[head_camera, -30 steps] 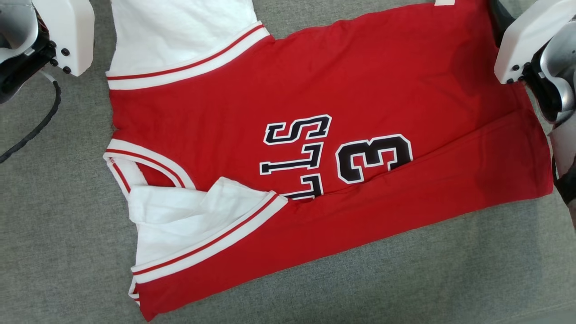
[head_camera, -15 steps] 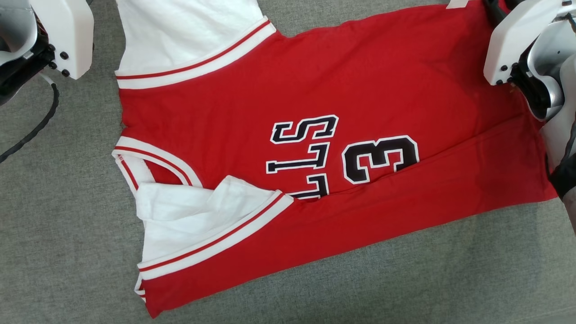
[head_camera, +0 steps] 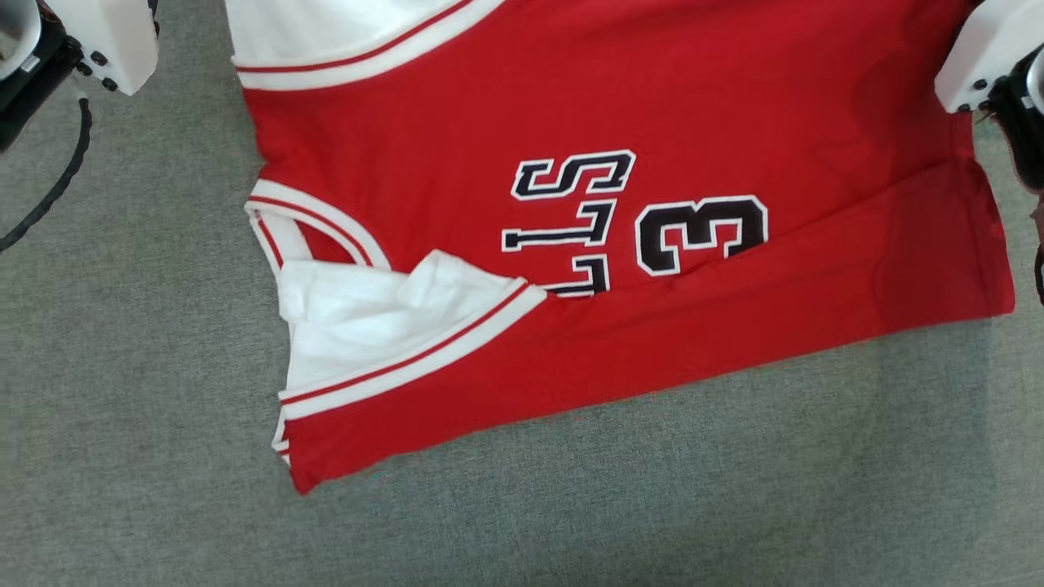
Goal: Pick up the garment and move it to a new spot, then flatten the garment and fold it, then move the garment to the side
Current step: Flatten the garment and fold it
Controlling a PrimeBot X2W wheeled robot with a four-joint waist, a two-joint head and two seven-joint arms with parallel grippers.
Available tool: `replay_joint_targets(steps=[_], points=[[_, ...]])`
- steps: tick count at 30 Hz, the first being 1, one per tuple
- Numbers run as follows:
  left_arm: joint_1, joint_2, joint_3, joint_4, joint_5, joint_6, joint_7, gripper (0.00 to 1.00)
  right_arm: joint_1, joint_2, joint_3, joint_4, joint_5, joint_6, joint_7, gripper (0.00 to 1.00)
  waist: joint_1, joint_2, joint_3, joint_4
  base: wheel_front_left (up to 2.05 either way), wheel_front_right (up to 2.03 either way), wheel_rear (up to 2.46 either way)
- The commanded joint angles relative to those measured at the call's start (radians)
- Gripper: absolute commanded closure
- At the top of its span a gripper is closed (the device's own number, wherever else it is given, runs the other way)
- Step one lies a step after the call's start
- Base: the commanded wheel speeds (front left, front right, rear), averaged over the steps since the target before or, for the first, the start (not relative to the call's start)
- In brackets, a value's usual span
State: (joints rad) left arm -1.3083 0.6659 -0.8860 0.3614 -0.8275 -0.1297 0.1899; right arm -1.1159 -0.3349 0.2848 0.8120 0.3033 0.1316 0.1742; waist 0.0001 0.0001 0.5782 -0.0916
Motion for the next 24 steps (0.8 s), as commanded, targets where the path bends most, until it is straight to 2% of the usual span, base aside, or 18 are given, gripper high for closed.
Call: replay_joint_targets(steps=[1,5,13,20,24], points=[[-0.011,-0.009,0.004,0.001,0.006,-0.001,-0.043,1.00,-0.004,-0.012,-0.019,-0.008,0.014,-0.002,-0.039,1.00,-0.0001,-0.0001,-0.016,0.013,0.00,0.00,0.00],[0.030,-0.001,-0.010,-0.022,-0.041,-0.001,-0.075,1.00,0.045,-0.024,-0.033,-0.036,0.068,-0.002,-0.086,1.00,-0.0001,-0.0001,-0.045,0.028,0.00,0.00,0.00],[0.208,0.064,0.009,-0.169,-0.188,0.015,-0.090,1.00,0.201,-0.085,-0.036,-0.142,0.124,-0.002,-0.162,1.00,-0.0001,-0.0001,-0.098,0.056,0.00,0.00,0.00],[0.435,0.161,0.017,-0.389,-0.287,0.097,-0.130,1.00,0.374,-0.123,-0.071,-0.245,0.137,-0.002,-0.194,1.00,-0.0001,-0.0001,-0.121,0.077,0.00,0.00,0.00],[0.566,0.218,0.009,-0.539,-0.324,0.166,-0.156,1.00,0.480,-0.130,-0.119,-0.307,0.130,-0.002,-0.198,1.00,-0.0001,-0.0001,-0.122,0.086,0.00,0.00,0.00]])
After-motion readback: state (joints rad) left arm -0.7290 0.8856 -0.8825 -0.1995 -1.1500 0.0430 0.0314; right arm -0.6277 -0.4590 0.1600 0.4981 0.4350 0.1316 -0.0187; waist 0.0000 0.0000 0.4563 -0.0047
